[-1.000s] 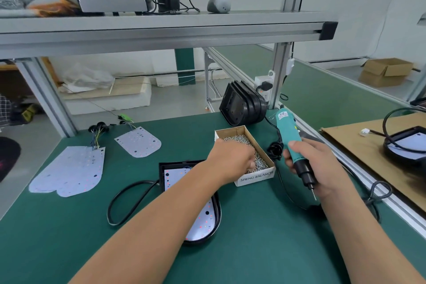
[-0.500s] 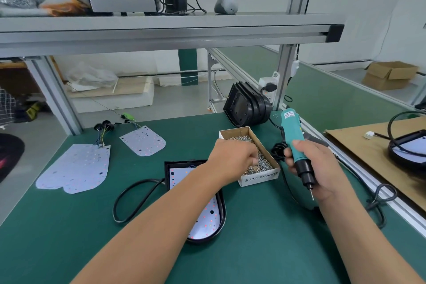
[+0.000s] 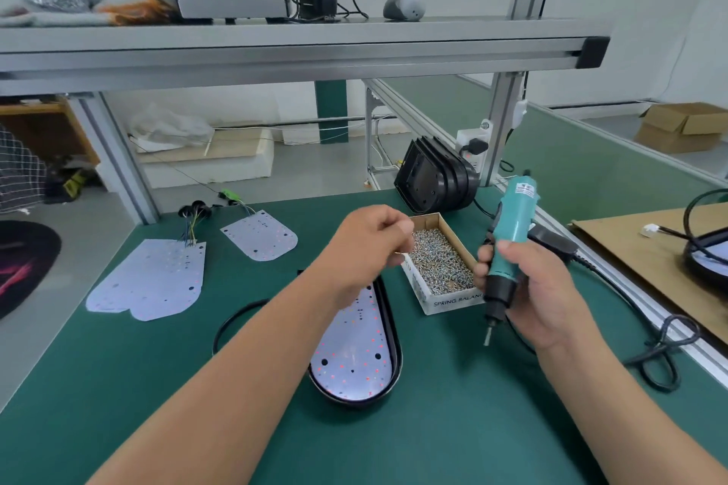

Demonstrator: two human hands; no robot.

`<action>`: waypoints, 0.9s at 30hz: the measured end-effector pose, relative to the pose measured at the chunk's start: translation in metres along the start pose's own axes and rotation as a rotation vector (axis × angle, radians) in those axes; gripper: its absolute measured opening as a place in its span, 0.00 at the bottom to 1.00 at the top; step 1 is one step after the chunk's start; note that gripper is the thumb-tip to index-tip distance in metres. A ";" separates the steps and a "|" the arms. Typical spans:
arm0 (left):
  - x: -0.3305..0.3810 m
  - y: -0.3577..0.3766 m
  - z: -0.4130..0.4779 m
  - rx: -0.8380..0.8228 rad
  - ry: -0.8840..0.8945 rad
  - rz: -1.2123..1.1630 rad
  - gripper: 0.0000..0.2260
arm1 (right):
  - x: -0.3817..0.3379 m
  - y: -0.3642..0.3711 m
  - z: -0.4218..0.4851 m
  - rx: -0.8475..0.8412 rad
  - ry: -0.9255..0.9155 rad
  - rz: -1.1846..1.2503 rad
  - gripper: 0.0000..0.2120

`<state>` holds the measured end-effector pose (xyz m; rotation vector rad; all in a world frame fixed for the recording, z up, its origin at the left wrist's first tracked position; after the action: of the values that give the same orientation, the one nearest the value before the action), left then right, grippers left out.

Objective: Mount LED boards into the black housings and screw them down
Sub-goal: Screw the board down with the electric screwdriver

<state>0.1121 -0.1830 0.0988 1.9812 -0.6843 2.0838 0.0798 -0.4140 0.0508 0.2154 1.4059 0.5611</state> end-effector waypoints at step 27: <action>-0.025 -0.023 -0.098 -0.116 -0.110 -0.697 0.05 | 0.013 0.101 0.030 0.212 -0.256 0.645 0.18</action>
<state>0.0368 -0.1142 0.0786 1.9056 -0.0857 1.4924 0.0854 -0.3158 0.0917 0.9007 1.1304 0.8746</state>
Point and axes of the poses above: each hand's wrist, its own z-axis towards the middle knuckle, its own y-axis out of the palm, x = y × z, the point moved 1 cm from there along z, towards the middle knuckle, and after that the axes turned 14 degrees about -x, right-handed, at the moved point
